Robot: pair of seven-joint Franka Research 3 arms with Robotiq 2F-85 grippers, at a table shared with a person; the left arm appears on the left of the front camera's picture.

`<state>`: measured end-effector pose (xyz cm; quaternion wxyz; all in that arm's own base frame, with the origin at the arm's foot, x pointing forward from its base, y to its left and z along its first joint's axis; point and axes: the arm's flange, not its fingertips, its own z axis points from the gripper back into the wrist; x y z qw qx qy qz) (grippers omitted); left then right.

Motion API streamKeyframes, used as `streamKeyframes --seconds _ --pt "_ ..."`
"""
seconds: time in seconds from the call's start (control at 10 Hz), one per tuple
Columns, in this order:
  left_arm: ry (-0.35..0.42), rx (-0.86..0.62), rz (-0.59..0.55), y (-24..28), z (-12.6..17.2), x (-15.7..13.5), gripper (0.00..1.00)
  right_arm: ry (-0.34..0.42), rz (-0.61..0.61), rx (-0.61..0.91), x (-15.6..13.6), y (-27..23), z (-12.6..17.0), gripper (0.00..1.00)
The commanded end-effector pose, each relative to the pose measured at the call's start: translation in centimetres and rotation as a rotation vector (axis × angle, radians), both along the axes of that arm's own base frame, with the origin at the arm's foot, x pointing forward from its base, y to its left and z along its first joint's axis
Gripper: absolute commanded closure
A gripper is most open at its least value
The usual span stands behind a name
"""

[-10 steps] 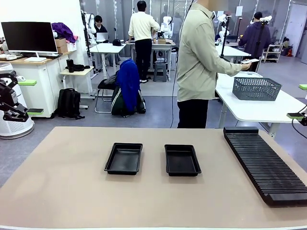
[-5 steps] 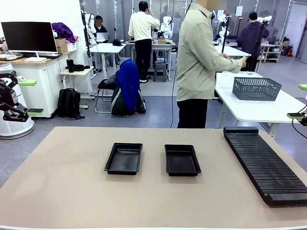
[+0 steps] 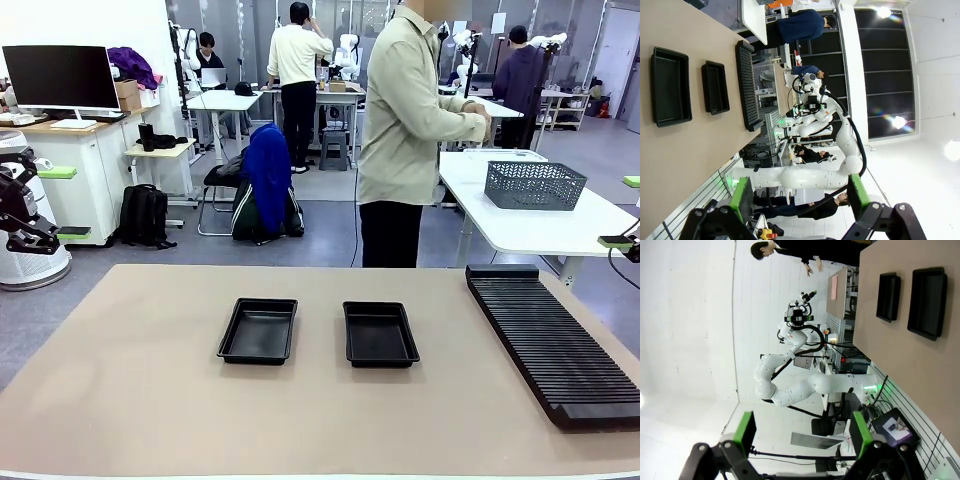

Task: Inspect and transfer BCBs to ESD trays.
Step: Pick up the Blank PCB from the PCB Rack and place it in the left ESD tray.

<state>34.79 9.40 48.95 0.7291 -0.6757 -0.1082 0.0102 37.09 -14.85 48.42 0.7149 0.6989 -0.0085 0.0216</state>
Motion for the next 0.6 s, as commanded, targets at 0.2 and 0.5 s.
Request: streamKeyframes --seconds 0.2,0.5 --pt "0.0 0.0 0.0 -0.02 0.03 -0.03 0.0 -0.001 0.0 0.0 0.03 -0.01 0.06 0.0" --pt "0.0 0.0 0.0 -0.02 0.03 -0.03 0.0 -0.001 0.0 0.0 0.03 -0.01 0.06 0.0"
